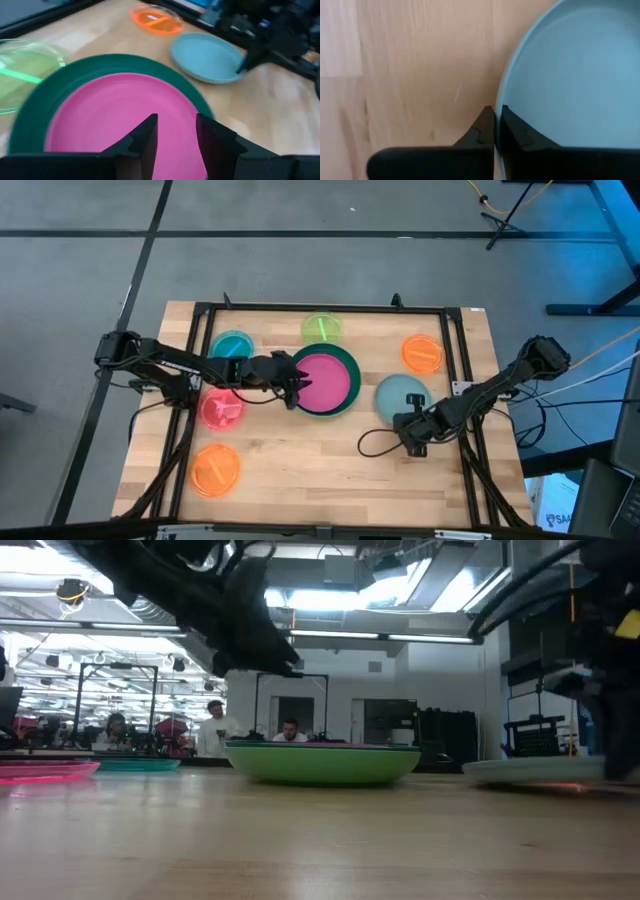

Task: Stack plastic plates
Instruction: Stack the gray plate on top of the pink plate

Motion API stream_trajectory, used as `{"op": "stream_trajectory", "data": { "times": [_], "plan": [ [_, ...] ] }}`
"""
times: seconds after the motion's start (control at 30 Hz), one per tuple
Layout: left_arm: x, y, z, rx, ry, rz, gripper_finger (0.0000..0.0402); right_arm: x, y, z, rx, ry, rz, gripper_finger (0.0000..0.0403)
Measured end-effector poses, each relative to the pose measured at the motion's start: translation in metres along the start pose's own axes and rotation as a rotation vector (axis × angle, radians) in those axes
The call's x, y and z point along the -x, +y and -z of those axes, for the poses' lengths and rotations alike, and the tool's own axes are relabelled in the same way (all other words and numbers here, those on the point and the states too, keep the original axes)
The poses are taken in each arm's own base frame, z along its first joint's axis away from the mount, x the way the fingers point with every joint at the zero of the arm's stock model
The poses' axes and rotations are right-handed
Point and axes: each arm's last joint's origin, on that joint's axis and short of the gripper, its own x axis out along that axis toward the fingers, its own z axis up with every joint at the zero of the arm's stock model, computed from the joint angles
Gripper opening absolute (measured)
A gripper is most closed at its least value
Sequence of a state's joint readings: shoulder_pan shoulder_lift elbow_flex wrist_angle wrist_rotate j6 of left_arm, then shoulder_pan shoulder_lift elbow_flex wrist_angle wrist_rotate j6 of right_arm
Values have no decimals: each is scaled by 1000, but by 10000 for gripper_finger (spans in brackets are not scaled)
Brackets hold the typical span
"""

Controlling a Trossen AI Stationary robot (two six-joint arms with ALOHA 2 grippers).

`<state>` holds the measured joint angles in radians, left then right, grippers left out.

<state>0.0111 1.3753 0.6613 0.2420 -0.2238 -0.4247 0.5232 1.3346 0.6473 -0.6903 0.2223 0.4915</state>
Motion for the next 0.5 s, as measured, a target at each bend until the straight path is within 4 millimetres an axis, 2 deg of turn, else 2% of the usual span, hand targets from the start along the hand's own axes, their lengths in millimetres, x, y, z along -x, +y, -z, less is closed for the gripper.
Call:
{"op": "stream_trajectory", "data": {
  "times": [0.23, 0.5],
  "plan": [
    [18, -19, -8, -79, -49, 108, 127, 28, 2, -24, 103, -93, 95, 2],
    [24, -32, -6, -142, -77, 142, 127, 48, 4, -51, 242, -258, 159, 1]
  ]
}}
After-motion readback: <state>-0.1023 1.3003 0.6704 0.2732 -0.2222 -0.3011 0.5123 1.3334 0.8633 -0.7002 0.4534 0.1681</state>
